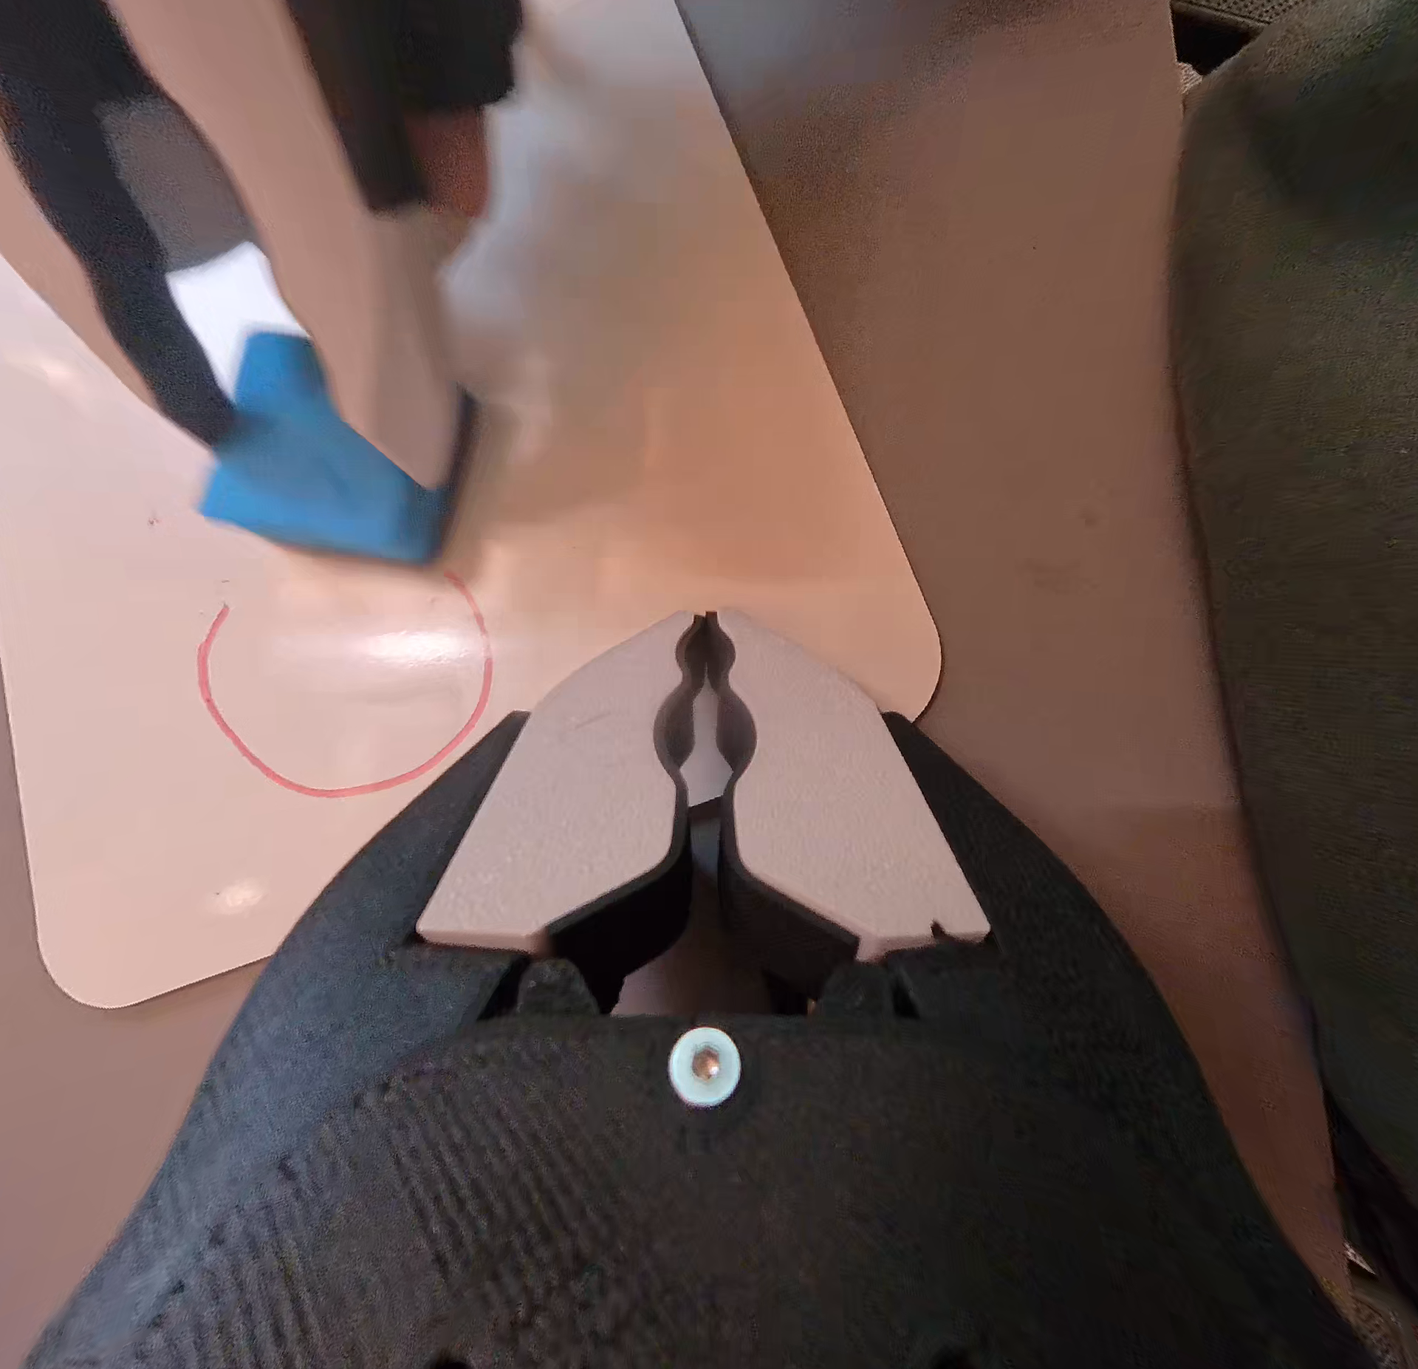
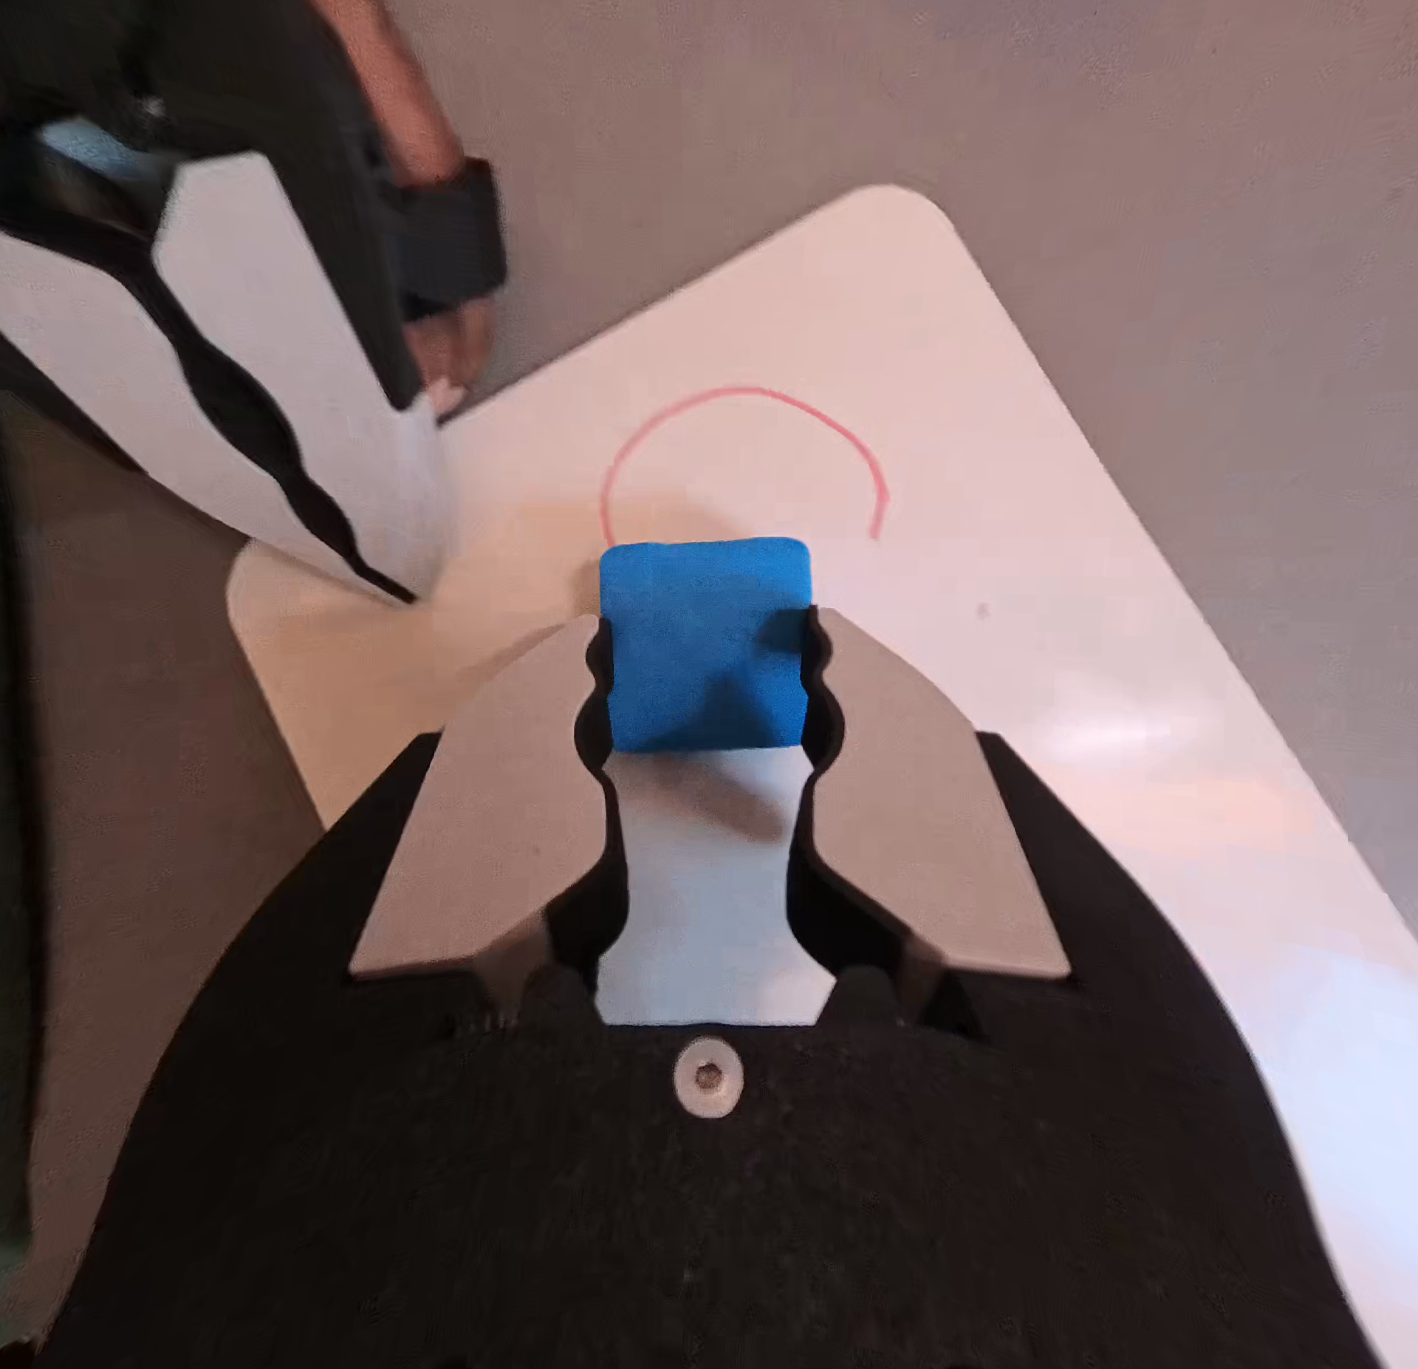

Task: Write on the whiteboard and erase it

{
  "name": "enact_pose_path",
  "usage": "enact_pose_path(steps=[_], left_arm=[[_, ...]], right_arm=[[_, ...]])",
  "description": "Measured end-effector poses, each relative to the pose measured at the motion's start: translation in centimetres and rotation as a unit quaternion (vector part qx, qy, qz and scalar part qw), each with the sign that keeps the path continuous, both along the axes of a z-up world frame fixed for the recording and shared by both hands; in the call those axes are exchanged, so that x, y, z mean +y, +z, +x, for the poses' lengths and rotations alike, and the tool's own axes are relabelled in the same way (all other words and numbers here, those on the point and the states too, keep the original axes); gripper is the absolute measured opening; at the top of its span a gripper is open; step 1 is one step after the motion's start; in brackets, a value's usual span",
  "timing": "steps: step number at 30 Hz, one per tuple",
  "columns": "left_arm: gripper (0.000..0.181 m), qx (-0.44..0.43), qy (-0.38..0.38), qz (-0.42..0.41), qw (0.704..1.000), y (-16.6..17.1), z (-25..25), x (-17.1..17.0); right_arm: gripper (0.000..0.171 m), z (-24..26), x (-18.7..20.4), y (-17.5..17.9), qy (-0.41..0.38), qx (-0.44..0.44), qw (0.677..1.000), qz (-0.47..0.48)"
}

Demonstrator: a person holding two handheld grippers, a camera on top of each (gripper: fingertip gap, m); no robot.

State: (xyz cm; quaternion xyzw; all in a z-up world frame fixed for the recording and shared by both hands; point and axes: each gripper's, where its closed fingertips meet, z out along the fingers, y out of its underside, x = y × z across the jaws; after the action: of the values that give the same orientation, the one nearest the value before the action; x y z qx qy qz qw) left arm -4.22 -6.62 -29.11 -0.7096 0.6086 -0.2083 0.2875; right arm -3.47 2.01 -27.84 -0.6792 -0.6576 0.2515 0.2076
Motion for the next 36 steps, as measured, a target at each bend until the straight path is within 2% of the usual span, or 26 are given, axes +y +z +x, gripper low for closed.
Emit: enact_pose_path(steps=[2, 5, 7, 9, 11, 12, 13, 15, 17, 18, 20, 22, 23, 25, 27, 28, 31, 33, 36], left_arm=[[0.0, 0.001, 0.001, 0.001, 1.0, 0.0, 0.0, 0.0], [0.0, 0.001, 0.002, 0.003, 1.0, 0.0, 0.0, 0.0], [0.0, 0.003, 0.004, 0.007, 1.0, 0.0, 0.0, 0.1], [0.0, 0.003, 0.005, 0.007, 1.0, 0.0, -0.2, 0.2], [0.0, 0.0, 0.005, 0.001, 1.0, 0.0, -0.2, 0.2], [0.0, 0.0, 0.005, 0.0, 1.0, 0.0, -0.2, 0.2], [0.0, 0.0, 0.004, 0.0, 1.0, 0.0, -0.2, 0.1], [0.0, 0.002, 0.002, 0.002, 1.0, 0.0, -0.1, 0.0], [0.0, 0.003, 0.004, 0.006, 1.0, 0.0, -0.1, 0.0], [0.0, 0.004, 0.004, 0.006, 1.0, 0.0, -0.2, 0.0], [0.0, 0.005, 0.004, 0.006, 1.0, 0.0, -0.3, 0.0], [0.0, 0.002, 0.003, 0.0, 1.0, 0.0, -0.3, 0.0], [0.0, 0.001, 0.002, -0.003, 1.0, 0.0, -0.2, -0.1], [0.0, 0.002, -0.001, -0.001, 1.0, 0.0, 0.0, -0.2], [0.0, 0.003, 0.0, 0.003, 1.0, 0.0, 0.0, -0.3], [0.0, 0.003, 0.002, 0.002, 1.0, 0.0, 0.0, -0.2], [0.0, 0.001, 0.001, -0.003, 1.0, 0.0, -0.2, -0.2], [0.0, 0.0, -0.002, -0.008, 1.0, 0.0, -0.2, -0.3], [0.0, 0.0, -0.004, -0.006, 1.0, 0.0, 0.1, -0.4]], right_arm=[[0.048, -2.2, -1.0, 0.0, 0.028, 0.01, 1.0, 0.01], [0.048, -2.7, 4.2, 0.0, -0.033, 0.022, 0.999, 0.019], [0.048, -1.0, 5.4, 0.0, -0.043, 0.006, 0.999, 0.018], [0.048, -0.4, 1.9, 0.0, 0.01, -0.005, 1.0, 0.009], [0.048, -1.8, -2.4, 0.0, 0.069, 0.0, 0.998, 0.009], [0.048, -2.9, -3.4, 0.0, 0.085, 0.005, 0.996, 0.021], [0.048, -3.9, -3.1, 0.0, 0.083, 0.013, 0.996, 0.026], [0.048, -5.0, 1.0, 0.0, 0.025, 0.035, 0.999, 0.029], [0.048, -3.8, 4.4, 0.0, -0.011, 0.027, 0.999, 0.026], [0.048, -2.9, 4.2, 0.0, -0.004, 0.016, 1.0, 0.026], [0.048, -2.4, 0.4, 0.0, 0.051, 0.007, 0.999, 0.014], [0.048, -3.8, -3.0, 0.0, 0.1, 0.001, 0.995, 0.026], [0.048, -5.0, -3.2, 0.0, 0.107, 0.003, 0.994, 0.033], [0.048, -6.7, -0.2, 0.0, 0.063, 0.026, 0.997, 0.024], [0.048, -5.8, 3.2, 0.0, 0.019, 0.022, 0.999, 0.02], [0.048, -4.9, 3.3, 0.0, 0.021, 0.013, 1.0, 0.02], [0.048, -3.7, -2.4, 0.0, 0.107, 0.007, 0.994, 0.003], [0.048, -5.1, -3.8, 0.0, 0.133, 0.0, 0.991, 0.026], [0.048, -7.2, 1.8, 0.0, 0.051, 0.033, 0.998, 0.017]])
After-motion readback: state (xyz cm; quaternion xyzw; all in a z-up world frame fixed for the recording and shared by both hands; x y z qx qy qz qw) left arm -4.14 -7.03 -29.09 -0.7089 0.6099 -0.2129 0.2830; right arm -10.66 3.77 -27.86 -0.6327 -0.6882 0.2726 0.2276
